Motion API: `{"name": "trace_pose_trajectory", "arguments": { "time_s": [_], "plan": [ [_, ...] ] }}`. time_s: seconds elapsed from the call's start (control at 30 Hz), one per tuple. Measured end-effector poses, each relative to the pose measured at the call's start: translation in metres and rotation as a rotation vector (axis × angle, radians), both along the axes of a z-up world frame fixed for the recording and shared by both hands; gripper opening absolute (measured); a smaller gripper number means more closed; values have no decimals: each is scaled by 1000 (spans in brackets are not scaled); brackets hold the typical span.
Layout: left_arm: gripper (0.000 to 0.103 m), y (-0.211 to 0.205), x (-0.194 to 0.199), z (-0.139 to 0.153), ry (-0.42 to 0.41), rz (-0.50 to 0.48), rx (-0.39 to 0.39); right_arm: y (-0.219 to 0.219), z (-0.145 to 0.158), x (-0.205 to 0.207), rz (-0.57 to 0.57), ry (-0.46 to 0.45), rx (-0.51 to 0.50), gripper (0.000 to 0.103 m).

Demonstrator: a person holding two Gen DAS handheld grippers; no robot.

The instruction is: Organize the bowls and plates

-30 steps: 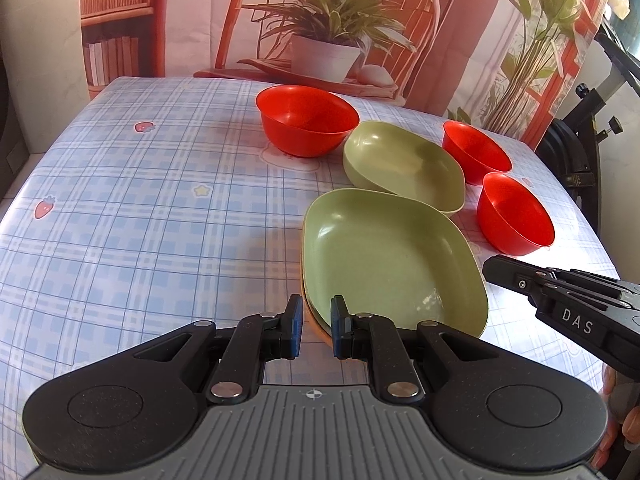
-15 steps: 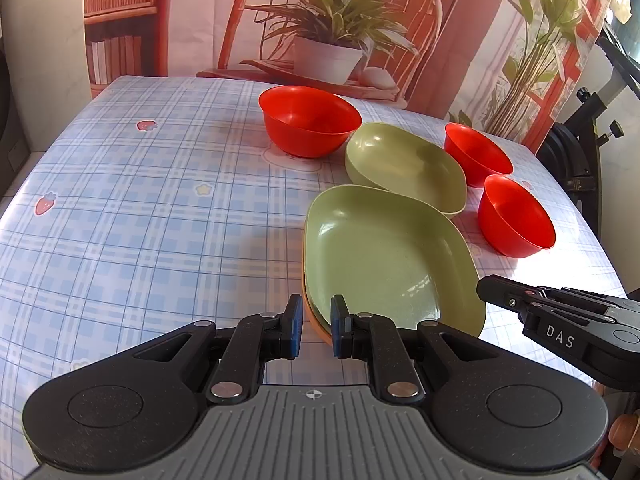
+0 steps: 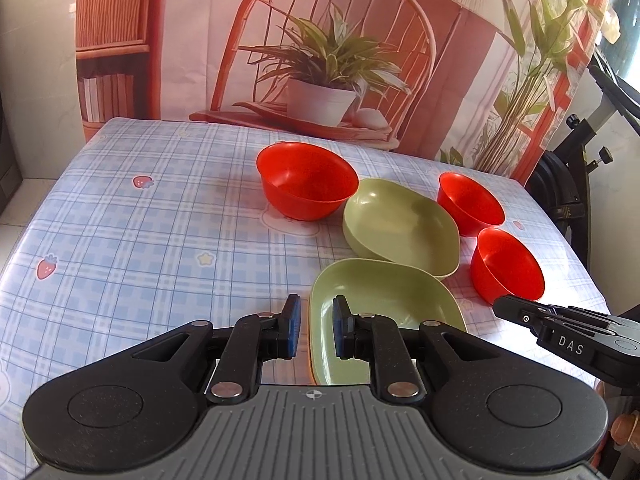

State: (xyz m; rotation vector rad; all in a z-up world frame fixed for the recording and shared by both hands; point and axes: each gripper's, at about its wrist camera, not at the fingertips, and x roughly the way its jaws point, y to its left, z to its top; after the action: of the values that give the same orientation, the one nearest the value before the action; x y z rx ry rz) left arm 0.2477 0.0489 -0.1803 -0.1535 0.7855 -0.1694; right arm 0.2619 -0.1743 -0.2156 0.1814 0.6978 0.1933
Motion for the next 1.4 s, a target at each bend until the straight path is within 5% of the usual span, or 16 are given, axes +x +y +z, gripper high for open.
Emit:
{"name": "trace_pose_trajectory", "arguments": {
  "time_s": [0.63, 0.93, 1.4],
  "plan": [
    [18, -33, 120, -21, 139, -120, -3, -30, -3, 103, -111, -3, -24, 11],
    [18, -30, 146, -42, 214, -102, -93, -39, -19, 153, -75, 155, 31, 13],
    [18, -37, 153, -61, 216, -70, -90, -17, -32, 171, -90, 193, -119, 7]
  ]
}}
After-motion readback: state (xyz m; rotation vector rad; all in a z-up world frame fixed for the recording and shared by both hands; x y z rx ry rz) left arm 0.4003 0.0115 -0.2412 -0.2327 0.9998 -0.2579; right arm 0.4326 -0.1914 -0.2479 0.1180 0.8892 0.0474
